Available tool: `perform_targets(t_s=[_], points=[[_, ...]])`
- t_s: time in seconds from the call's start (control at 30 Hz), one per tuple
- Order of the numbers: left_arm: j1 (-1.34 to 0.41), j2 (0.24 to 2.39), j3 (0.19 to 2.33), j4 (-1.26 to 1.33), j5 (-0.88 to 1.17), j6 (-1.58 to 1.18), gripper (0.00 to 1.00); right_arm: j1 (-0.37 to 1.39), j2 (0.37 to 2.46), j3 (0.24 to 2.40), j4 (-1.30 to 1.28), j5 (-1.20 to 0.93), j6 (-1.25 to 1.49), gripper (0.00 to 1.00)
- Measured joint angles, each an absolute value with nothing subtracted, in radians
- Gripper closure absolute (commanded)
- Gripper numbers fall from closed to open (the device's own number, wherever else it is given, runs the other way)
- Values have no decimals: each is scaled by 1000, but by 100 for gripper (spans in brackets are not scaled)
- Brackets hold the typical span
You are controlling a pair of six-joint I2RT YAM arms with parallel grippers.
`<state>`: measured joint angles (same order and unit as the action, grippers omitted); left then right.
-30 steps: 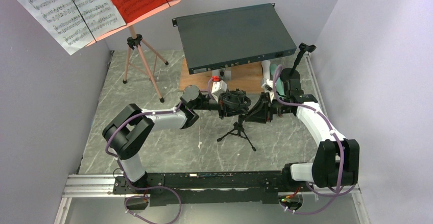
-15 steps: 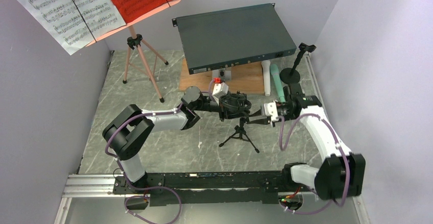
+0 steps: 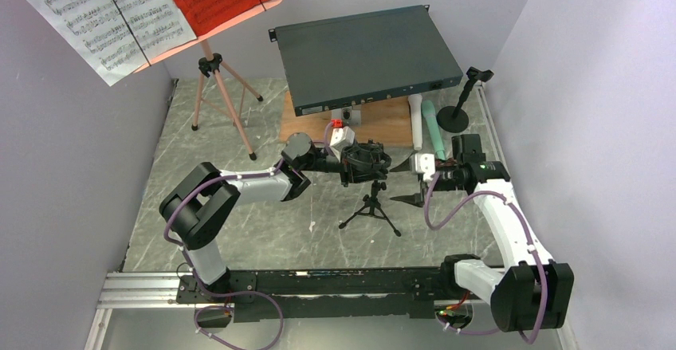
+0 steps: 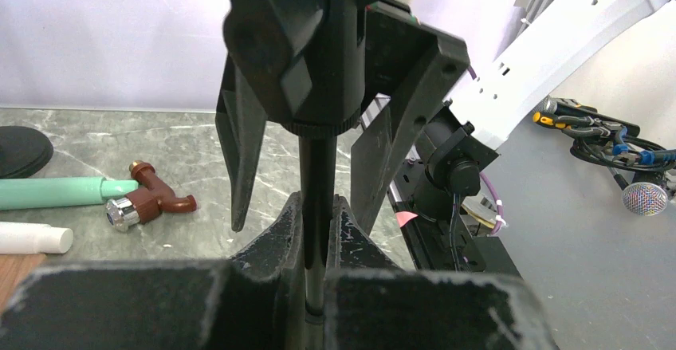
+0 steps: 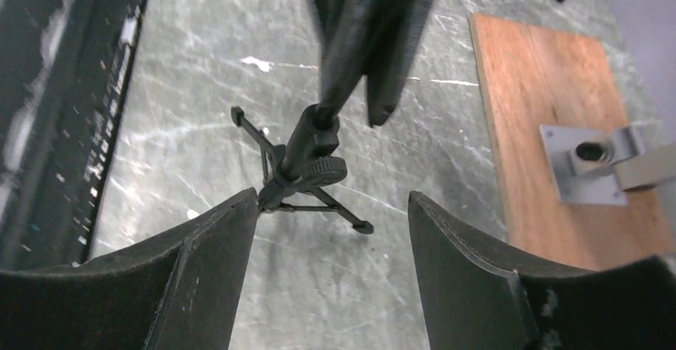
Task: Pack up the instrument practice props
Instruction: Unscrew the knob on the microphone stand.
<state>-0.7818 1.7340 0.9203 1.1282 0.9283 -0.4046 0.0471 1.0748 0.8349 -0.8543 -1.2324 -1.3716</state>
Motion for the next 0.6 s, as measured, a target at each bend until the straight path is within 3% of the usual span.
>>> perform_targets(t_s=[0.27, 0.6], points=[[-782, 1734, 920, 1129, 928, -405, 100, 28, 1129, 807, -639, -1354, -899, 31], [-782, 1734, 920, 1132, 928, -405, 100, 44, 1187, 802, -603, -1346, -791, 37]])
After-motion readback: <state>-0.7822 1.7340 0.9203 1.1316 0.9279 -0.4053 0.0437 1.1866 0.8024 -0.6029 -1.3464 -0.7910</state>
